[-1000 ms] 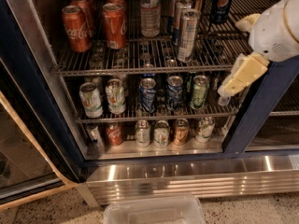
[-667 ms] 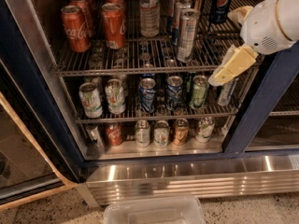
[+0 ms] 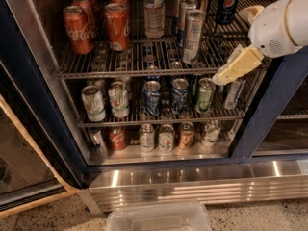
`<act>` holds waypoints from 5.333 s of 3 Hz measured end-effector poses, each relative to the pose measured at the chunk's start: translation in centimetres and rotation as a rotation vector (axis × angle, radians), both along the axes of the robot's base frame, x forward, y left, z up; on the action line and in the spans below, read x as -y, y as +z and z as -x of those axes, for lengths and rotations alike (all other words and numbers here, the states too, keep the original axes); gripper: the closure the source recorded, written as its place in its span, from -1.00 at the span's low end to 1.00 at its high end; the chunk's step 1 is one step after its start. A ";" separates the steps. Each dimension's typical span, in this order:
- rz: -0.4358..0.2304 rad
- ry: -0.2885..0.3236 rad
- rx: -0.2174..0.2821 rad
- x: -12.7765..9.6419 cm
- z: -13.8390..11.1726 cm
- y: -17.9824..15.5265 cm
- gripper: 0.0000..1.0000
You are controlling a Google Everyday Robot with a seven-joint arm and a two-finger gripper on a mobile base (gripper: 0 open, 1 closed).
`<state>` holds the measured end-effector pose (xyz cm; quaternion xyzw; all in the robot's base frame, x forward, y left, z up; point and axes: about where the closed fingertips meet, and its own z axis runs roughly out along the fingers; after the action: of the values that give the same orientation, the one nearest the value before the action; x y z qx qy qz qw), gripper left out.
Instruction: Pick pepsi can from top shelf of fridge
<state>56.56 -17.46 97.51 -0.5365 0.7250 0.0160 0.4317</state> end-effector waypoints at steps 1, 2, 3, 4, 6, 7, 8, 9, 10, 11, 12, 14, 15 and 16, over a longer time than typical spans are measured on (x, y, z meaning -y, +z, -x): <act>-0.104 -0.066 0.087 -0.1 -2.3 -0.1 -1.00; -0.197 -0.140 0.179 0.4 -4.4 0.5 -1.00; -0.208 -0.169 0.229 0.7 -5.3 1.8 -1.00; -0.208 -0.169 0.229 0.7 -5.3 1.8 -1.00; -0.331 -0.285 0.298 0.8 -7.4 2.0 -1.00; -0.411 -0.346 0.316 1.4 -8.5 2.0 -0.88; -0.457 -0.394 0.326 2.2 -9.0 2.1 -0.61; -0.476 -0.420 0.331 2.7 -9.3 2.1 -0.16; -0.486 -0.447 0.338 3.5 -9.0 2.2 -0.08; -0.486 -0.448 0.339 3.5 -9.0 2.2 -0.08; -0.510 -0.461 0.357 4.1 -9.8 2.7 -0.12; -0.538 -0.600 0.411 6.1 -12.0 3.1 -0.34; -0.541 -0.662 0.427 7.4 -13.3 2.6 -0.22; -0.538 -0.719 0.431 8.7 -14.5 1.9 -0.12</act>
Offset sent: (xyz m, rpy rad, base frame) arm 0.0718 -0.0214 0.0163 0.3229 -0.3165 -0.2590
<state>71.11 -26.21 99.44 -0.1135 0.7286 -0.0584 0.6729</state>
